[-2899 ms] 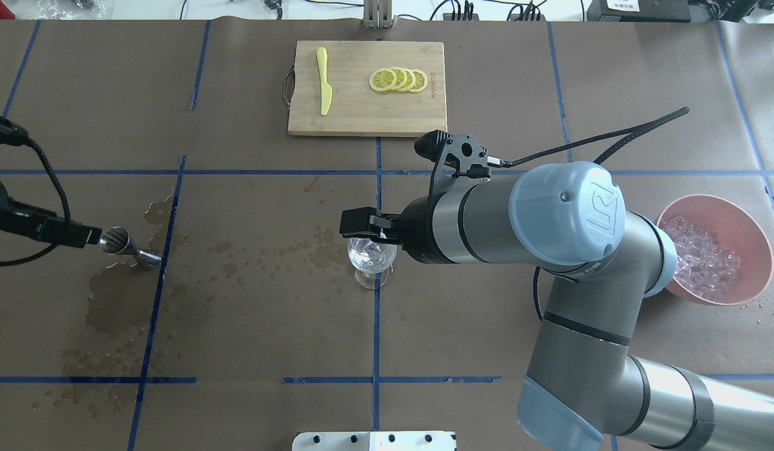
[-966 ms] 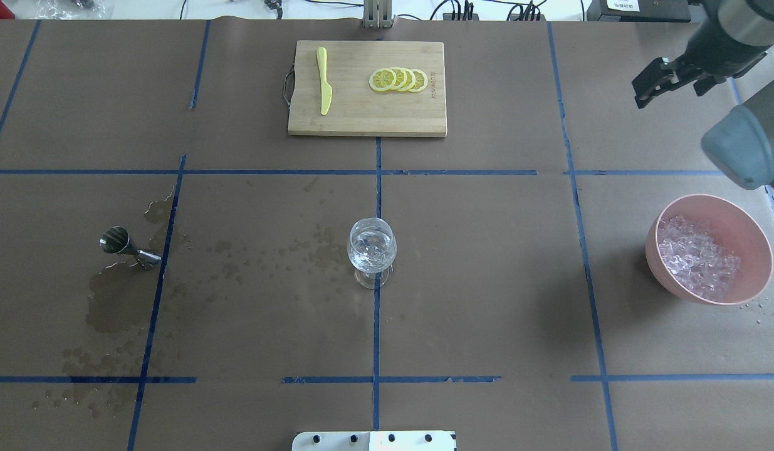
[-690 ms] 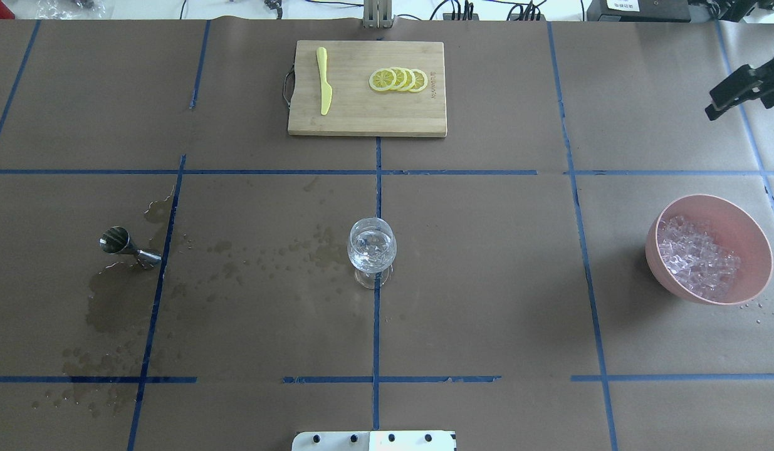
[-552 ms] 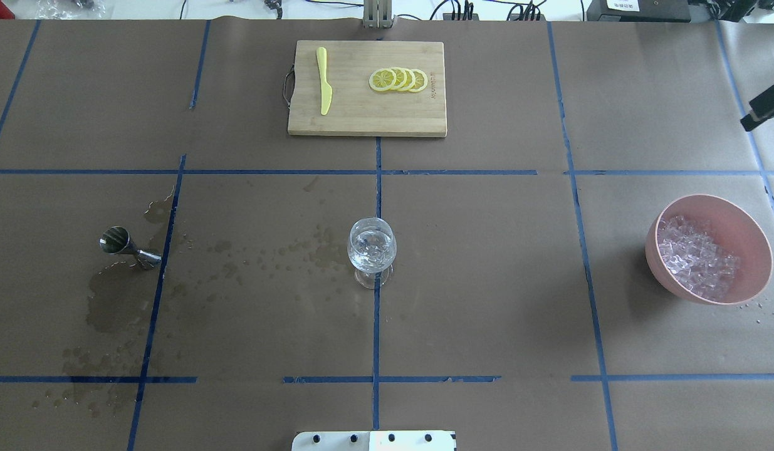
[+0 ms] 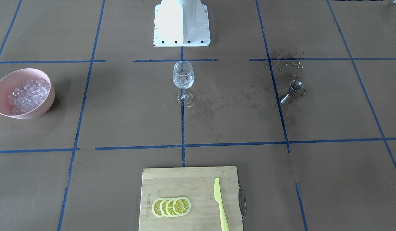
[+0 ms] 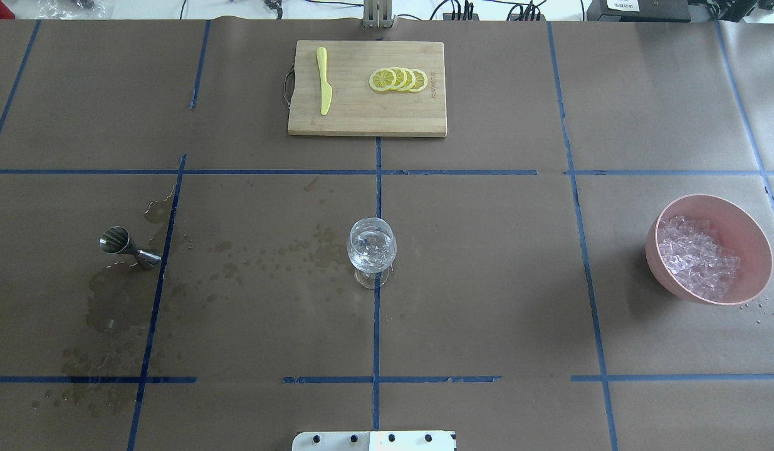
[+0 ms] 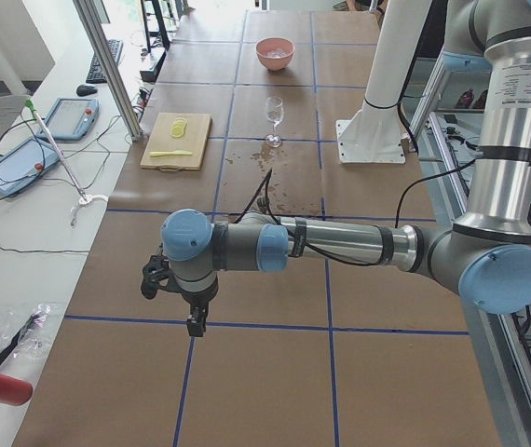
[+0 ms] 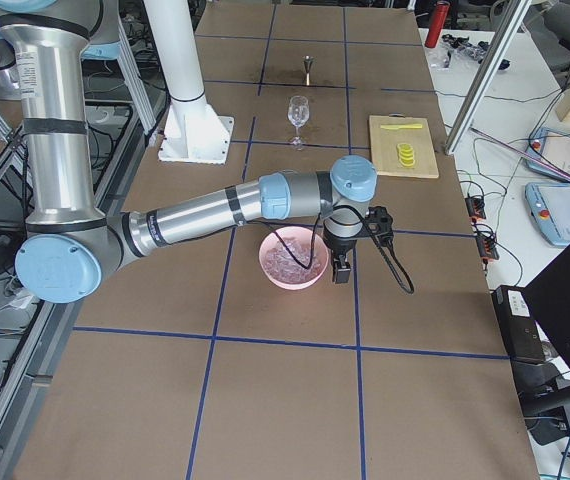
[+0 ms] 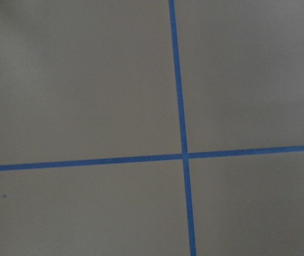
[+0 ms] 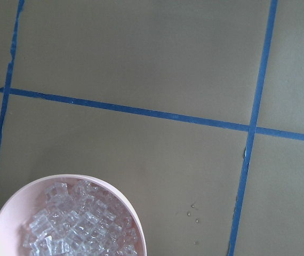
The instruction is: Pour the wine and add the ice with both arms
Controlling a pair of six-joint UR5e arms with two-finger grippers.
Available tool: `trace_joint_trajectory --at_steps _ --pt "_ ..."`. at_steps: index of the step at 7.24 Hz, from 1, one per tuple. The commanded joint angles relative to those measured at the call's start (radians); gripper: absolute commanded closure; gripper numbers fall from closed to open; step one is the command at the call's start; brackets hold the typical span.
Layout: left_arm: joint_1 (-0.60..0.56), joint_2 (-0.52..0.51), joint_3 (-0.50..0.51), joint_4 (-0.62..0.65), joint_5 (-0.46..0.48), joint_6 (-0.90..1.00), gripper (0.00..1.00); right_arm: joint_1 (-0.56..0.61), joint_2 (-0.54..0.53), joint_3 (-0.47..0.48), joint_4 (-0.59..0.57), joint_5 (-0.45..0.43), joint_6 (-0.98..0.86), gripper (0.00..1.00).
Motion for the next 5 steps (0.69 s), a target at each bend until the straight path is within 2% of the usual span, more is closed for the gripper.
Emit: trace_joint_trajectory --at_steps 1,2,5 --pt "-0.001 0.017 -0.004 0.000 0.001 -0.005 0.00 0.001 -0.041 -0.031 0.005 -0.002 0.010 0.00" --pt "0.002 0.023 0.000 0.000 -0.001 -0.006 0.00 0.003 -0.085 -0.031 0.011 0.000 0.005 0.00" --pt "0.030 0.029 0.000 0.000 0.001 -0.006 0.00 0.001 -0.108 -0.056 0.054 -0.003 0.005 0.00"
